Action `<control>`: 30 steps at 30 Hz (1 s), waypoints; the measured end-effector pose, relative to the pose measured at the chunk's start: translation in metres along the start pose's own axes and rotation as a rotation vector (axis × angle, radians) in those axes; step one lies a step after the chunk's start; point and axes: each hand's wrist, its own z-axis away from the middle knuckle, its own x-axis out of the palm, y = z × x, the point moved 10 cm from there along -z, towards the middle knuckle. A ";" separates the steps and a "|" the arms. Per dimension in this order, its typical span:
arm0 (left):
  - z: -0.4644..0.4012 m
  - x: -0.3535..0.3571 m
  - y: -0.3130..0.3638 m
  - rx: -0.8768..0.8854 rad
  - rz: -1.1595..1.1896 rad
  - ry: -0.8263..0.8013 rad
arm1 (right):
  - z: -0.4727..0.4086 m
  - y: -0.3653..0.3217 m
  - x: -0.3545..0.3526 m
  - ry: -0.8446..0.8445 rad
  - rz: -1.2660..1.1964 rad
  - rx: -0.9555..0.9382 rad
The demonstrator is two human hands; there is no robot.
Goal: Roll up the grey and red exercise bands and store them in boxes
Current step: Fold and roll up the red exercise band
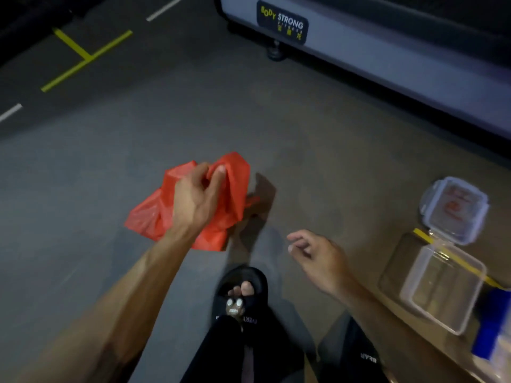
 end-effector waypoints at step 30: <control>0.003 -0.214 0.407 0.250 0.964 -0.036 | 0.142 -0.179 -0.325 0.725 -0.527 -0.077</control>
